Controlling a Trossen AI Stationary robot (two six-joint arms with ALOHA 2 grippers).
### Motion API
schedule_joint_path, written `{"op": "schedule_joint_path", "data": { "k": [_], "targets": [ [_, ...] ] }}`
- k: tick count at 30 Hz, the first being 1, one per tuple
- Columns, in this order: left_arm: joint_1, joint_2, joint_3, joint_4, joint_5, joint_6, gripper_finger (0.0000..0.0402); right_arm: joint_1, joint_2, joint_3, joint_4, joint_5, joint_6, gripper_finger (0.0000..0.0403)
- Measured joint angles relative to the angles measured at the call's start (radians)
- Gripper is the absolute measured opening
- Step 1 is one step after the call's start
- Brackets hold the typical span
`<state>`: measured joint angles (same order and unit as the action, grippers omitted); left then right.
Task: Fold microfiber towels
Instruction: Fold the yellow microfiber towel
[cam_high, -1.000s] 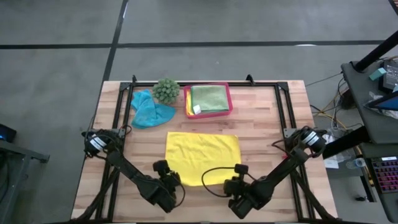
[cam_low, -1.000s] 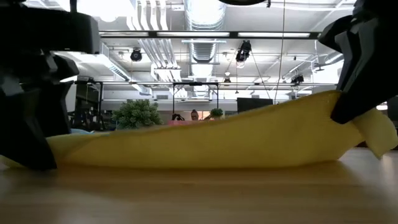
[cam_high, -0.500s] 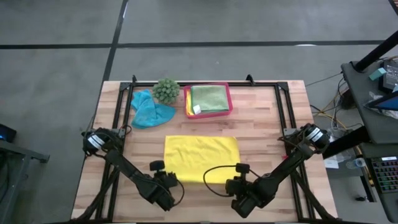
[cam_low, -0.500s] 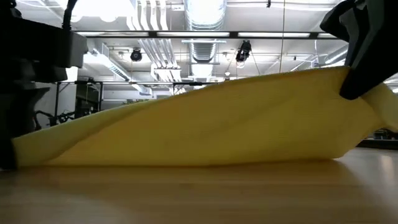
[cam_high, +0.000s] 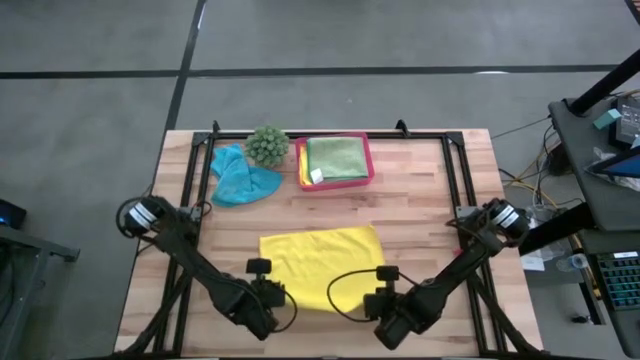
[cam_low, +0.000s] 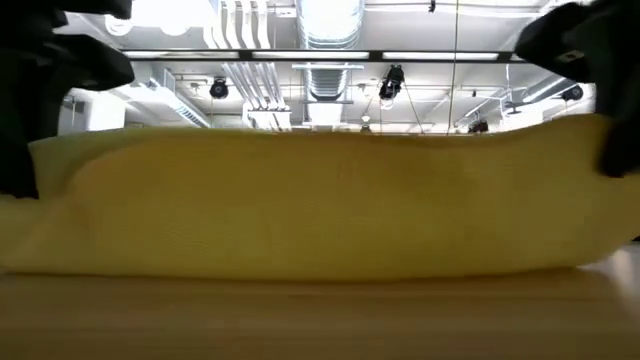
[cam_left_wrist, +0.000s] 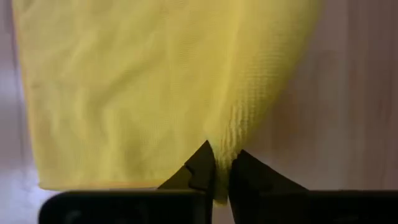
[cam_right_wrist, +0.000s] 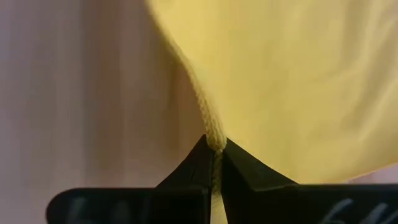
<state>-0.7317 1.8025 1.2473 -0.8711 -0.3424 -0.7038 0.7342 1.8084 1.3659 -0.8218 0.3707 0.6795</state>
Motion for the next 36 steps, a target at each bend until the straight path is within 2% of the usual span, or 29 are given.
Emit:
{"op": "schedule_joint_path", "data": {
  "k": [5, 13, 17, 22, 28, 36],
  "targets": [
    [0.038, -0.006, -0.012, -0.04, -0.001, 0.008, 0.0057, -0.04, 0.0, -0.015, -0.001, 0.046, -0.022, 0.0009],
    [0.06, -0.006, -0.015, -0.256, 0.022, 0.007, 0.0151, -0.11, 0.0, -0.068, -0.002, 0.051, -0.04, 0.0009],
    [0.06, -0.006, -0.015, -0.257, 0.02, 0.038, 0.0182, -0.128, 0.0, -0.075, 0.0, 0.066, -0.052, 0.0009],
    [0.057, -0.006, -0.016, -0.052, -0.056, 0.07, 0.0186, -0.131, 0.001, -0.075, 0.0, 0.078, -0.068, 0.0009],
    [0.068, -0.001, -0.027, -0.011, -0.161, 0.072, 0.0186, -0.131, 0.001, -0.075, 0.001, 0.078, -0.07, 0.0009],
    [0.093, 0.0, -0.134, 0.158, -0.174, 0.03, 0.0186, -0.131, 0.002, -0.079, 0.001, 0.099, -0.062, 0.0009]
  ]
}}
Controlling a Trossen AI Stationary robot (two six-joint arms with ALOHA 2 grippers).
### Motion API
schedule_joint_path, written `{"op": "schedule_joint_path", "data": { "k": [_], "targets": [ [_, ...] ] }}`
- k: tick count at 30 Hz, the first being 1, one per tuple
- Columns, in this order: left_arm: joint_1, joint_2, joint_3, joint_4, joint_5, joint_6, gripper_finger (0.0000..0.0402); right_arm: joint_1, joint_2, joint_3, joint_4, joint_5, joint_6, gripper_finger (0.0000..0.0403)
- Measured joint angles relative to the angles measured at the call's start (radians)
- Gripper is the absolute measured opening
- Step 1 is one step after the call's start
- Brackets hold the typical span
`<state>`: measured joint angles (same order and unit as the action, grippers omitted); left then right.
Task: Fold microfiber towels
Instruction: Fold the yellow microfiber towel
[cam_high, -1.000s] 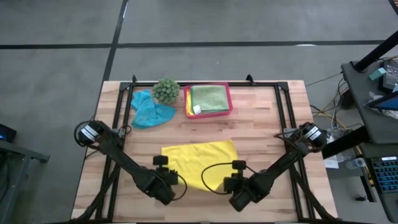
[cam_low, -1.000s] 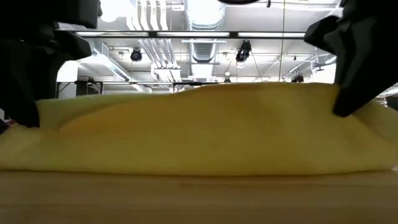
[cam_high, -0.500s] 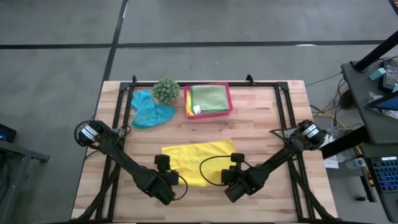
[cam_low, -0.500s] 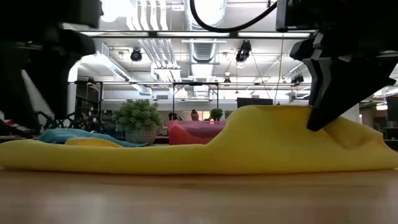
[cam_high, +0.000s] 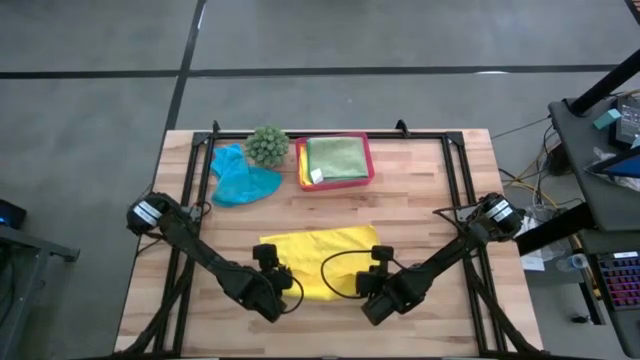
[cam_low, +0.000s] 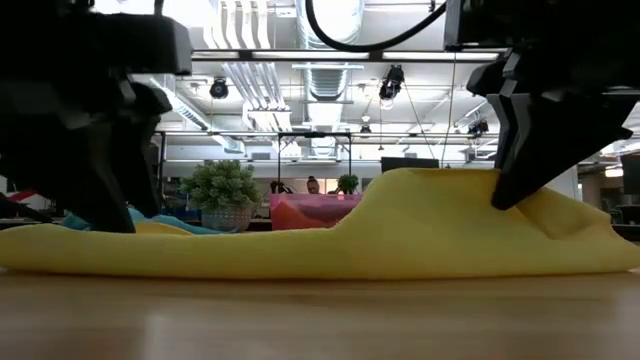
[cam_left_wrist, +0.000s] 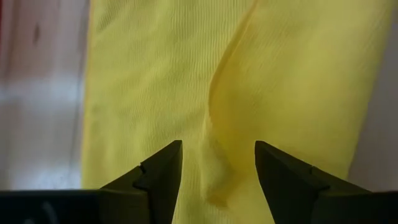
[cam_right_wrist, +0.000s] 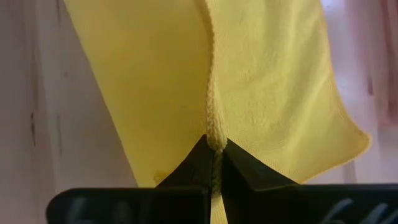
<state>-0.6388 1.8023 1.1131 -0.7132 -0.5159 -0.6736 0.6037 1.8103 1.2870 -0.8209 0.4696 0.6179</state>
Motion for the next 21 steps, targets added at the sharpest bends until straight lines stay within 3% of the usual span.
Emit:
{"op": "schedule_joint_path", "data": {
  "k": [6, 13, 21],
  "targets": [
    [0.0, 0.0, -0.055, 0.053, -0.011, -0.001, 0.0151, 0.0, 0.0, -0.001, 0.001, 0.005, 0.001, 0.0009],
    [0.002, -0.002, -0.067, 0.037, -0.014, 0.002, 0.0013, 0.0, 0.0, 0.0, -0.014, 0.001, 0.0, 0.0009],
    [-0.013, -0.056, -0.021, -0.186, -0.009, -0.076, 0.0001, 0.0, -0.002, 0.038, -0.16, -0.025, 0.005, 0.0009]
  ]
}}
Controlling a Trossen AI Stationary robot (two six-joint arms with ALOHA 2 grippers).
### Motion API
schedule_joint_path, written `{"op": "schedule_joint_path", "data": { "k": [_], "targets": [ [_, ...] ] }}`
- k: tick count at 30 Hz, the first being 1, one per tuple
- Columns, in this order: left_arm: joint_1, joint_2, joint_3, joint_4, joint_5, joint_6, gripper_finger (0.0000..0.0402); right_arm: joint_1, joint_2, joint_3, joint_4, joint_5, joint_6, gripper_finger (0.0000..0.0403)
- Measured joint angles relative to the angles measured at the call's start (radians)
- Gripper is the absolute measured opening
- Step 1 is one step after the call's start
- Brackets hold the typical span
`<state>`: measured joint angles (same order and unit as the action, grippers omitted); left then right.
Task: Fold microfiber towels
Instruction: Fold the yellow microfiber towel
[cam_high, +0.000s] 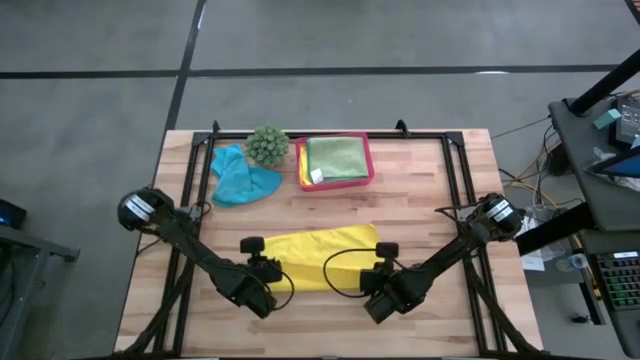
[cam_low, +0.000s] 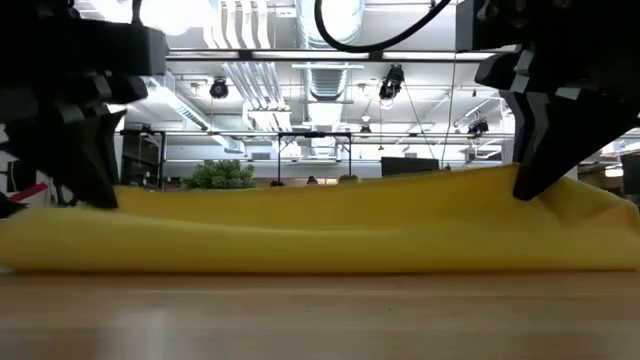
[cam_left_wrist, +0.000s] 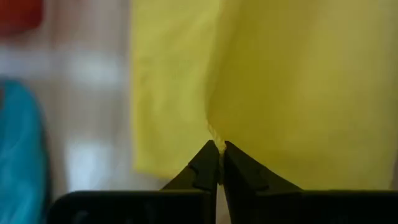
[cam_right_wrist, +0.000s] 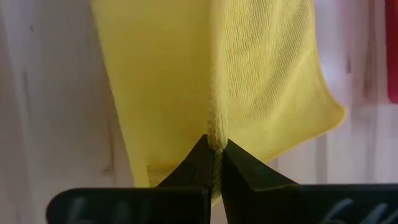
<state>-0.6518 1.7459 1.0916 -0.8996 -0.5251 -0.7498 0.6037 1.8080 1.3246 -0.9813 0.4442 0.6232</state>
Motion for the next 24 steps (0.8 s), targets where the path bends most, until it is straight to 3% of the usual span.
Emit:
{"op": "schedule_joint_path", "data": {
  "k": [11, 15, 24],
  "targets": [
    [0.017, -0.045, -0.032, -0.086, -0.031, -0.085, 0.0, -0.08, -0.001, 0.003, -0.016, 0.031, -0.117, 0.0009],
    [0.031, -0.045, -0.066, -0.108, -0.036, -0.14, 0.0, -0.12, -0.001, 0.003, -0.019, 0.1, -0.168, 0.0009],
    [0.076, -0.047, -0.124, -0.11, -0.116, -0.16, 0.0, -0.237, -0.001, 0.002, -0.024, 0.108, -0.258, 0.0009]
  ]
}}
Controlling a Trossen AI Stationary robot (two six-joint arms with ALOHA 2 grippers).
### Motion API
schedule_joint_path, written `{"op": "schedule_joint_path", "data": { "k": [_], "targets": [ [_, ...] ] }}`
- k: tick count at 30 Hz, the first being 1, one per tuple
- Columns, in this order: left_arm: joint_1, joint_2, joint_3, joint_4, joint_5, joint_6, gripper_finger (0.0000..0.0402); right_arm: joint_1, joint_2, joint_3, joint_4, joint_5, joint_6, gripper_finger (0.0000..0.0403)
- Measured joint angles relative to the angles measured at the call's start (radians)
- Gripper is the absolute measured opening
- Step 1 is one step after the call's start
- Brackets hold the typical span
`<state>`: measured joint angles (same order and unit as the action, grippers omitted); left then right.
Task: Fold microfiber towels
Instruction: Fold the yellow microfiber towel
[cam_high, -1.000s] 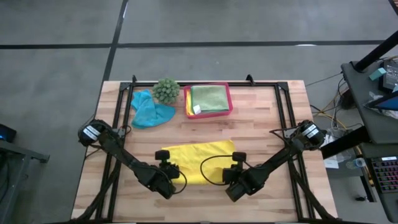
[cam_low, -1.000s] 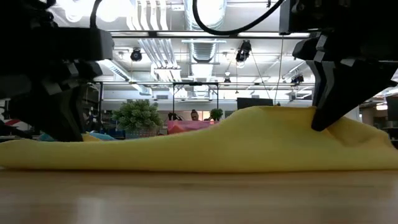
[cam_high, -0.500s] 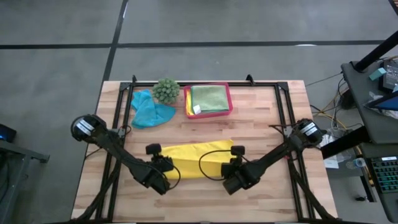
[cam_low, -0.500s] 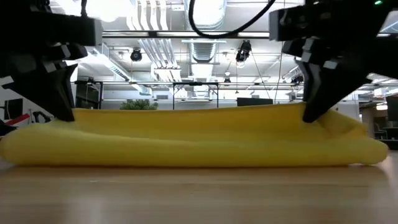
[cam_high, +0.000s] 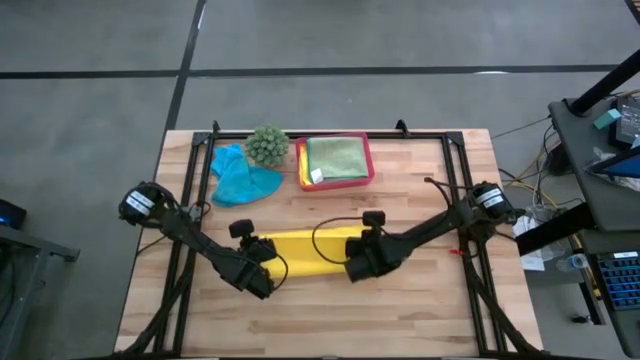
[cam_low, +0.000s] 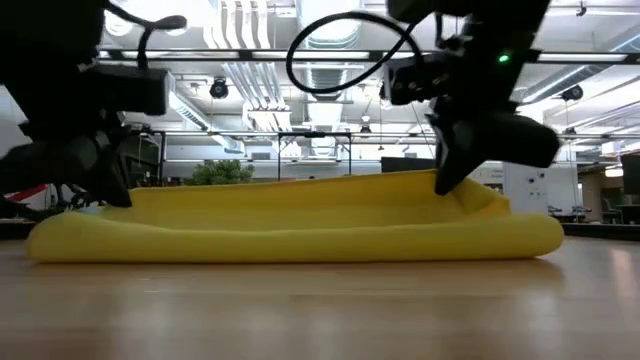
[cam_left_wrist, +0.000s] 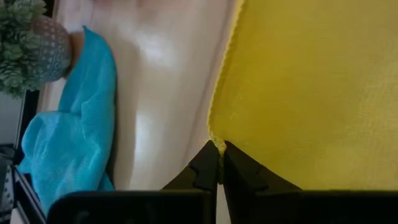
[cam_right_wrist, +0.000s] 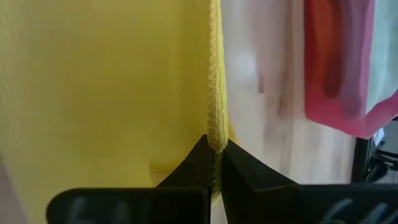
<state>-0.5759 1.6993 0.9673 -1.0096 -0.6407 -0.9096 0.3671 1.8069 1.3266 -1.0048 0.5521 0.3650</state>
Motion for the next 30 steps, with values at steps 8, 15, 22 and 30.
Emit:
{"op": "schedule_joint_path", "data": {
  "k": [8, 15, 22, 30],
  "targets": [
    [0.044, 0.0, -0.063, 0.041, -0.003, 0.028, 0.0, -0.062, 0.0, -0.004, 0.026, -0.001, -0.056, 0.0009],
    [0.062, 0.0, -0.078, 0.085, -0.019, 0.059, 0.0, -0.102, 0.005, -0.008, 0.031, -0.002, -0.071, 0.0009],
    [0.072, 0.0, -0.081, 0.089, -0.02, 0.055, 0.0018, -0.141, 0.02, -0.016, 0.053, -0.002, -0.096, 0.0021],
    [0.078, 0.0, -0.084, 0.091, -0.019, 0.052, 0.0092, -0.175, 0.021, -0.017, 0.053, -0.001, -0.087, 0.0087]
  ]
}}
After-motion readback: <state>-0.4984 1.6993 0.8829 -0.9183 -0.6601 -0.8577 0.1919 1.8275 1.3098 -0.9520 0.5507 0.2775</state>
